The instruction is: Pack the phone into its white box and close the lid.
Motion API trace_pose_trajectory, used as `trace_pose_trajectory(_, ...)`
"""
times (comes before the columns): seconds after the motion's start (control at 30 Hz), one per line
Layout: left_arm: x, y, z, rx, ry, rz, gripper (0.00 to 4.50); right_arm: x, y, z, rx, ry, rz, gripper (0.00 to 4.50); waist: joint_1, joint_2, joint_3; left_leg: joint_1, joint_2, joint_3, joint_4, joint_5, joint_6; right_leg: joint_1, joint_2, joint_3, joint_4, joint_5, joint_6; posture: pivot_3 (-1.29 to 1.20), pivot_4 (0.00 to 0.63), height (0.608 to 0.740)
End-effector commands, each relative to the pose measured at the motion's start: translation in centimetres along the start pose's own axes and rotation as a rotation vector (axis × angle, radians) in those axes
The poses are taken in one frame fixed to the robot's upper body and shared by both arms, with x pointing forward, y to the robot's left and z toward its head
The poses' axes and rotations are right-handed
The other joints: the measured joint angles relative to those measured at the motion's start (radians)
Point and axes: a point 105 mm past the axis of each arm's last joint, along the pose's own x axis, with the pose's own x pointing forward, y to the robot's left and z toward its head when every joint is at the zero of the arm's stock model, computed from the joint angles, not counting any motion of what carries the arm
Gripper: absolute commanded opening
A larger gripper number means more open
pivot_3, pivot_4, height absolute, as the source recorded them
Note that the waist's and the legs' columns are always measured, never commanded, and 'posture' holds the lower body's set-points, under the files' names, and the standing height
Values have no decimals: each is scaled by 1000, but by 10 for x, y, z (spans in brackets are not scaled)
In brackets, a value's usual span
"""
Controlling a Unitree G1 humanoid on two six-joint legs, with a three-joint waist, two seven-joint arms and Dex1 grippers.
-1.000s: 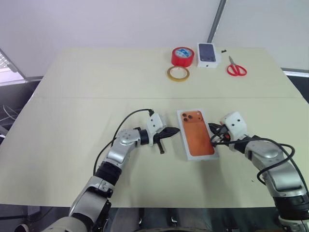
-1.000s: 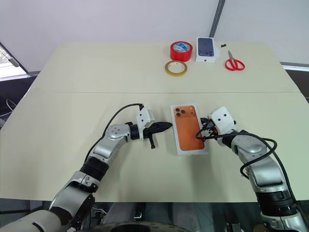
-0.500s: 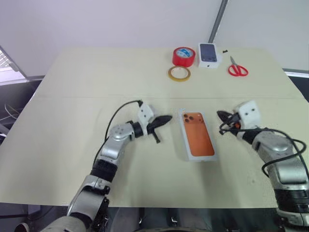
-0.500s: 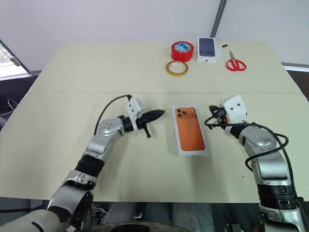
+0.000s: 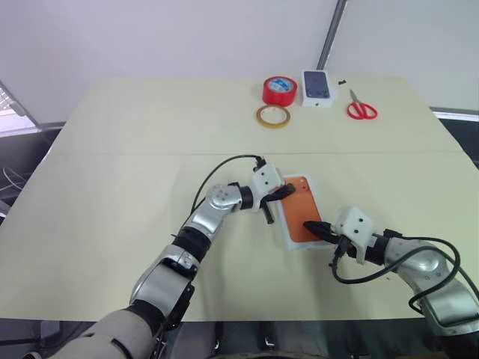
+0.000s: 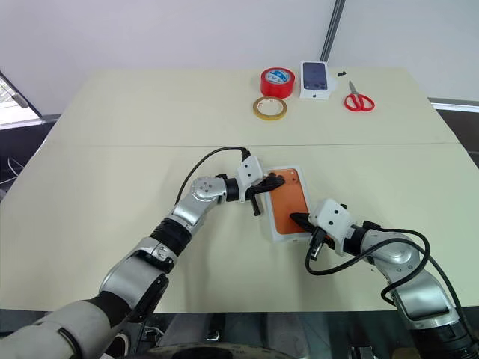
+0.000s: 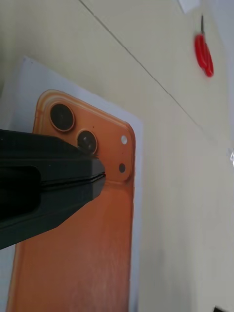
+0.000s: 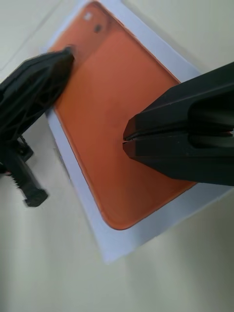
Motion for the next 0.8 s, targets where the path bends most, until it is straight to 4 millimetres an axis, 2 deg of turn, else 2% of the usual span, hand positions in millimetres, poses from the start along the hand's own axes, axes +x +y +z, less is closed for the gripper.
trace_pose_trajectory(0.03, -11, -6, -13, -175, 2, -43, 258, 1, -10, -4, 165, -5, -39, 275, -1, -1, 0, -1, 0, 0, 0, 0, 0, 0, 0, 0, 0, 0, 0, 0, 150, 740)
trace_pose_trajectory(0.1, -18, 1, -6, -153, -20, -11, 901, 0, -20, 7, 196, -60, -62, 942, 1, -1, 0, -1, 0, 0, 1, 0, 0, -1, -1, 0, 0, 0, 0, 0, 150, 740)
trace_pose_trajectory(0.2, -39, 11, 9, -105, -71, 19, 2314, -4, -38, 30, 226, -179, -115, 2356, -3, 0, 0, -4, 0, 0, 1, 0, 0, -4, -1, 1, 1, 0, 0, 0, 150, 740)
trace_pose_trajectory(0.3, -71, 25, 22, -36, -96, 100, 3945, -10, -44, 38, 188, -196, -107, 3993, -4, 1, 1, -6, 1, 0, 0, 0, -1, -7, -2, 1, 2, 0, 0, 0, 150, 740)
trace_pose_trajectory(0.33, -82, 26, 25, -7, -99, 115, 3954, -12, -46, 38, 164, -186, -106, 4458, -3, 1, 1, -6, 1, 0, 0, 0, -1, -8, -2, 1, 2, 0, 0, 0, 150, 740)
trace_pose_trajectory(0.37, -93, 28, 26, 19, -91, 132, 3954, -15, -50, 38, 152, -179, -114, 4458, -1, 1, 1, -7, 1, 0, 0, 0, -1, -9, -2, 1, 2, 0, 0, 0, 150, 740)
trace_pose_trajectory(0.43, -116, 33, 26, -36, -94, 159, 3954, -22, -60, 34, 188, -160, -132, 4458, 3, 1, 1, -9, 1, 0, 0, 0, -1, -10, -3, 1, 2, 0, 0, 0, 150, 740)
trace_pose_trajectory(0.5, -143, 41, 25, -56, -91, 227, 3954, -30, -70, 37, 152, -153, -153, 4458, 6, 2, 1, -9, 0, 0, 1, 0, -1, -10, -4, 1, 2, 0, -1, 0, 150, 740)
trace_pose_trajectory(0.63, -195, 45, 8, -124, -11, 344, 3954, -46, -79, 32, 146, -126, -175, 4458, 7, 2, 1, -11, 0, 0, 0, 0, -1, -11, -4, 1, 2, 0, -1, 0, 150, 740)
trace_pose_trajectory(0.8, -228, 32, -12, -133, 121, 380, 3954, -60, -83, 20, 138, -74, -169, 4458, 9, 3, 2, -11, 0, 0, 0, 0, -1, -11, -5, 1, 1, 0, -1, 0, 150, 740)
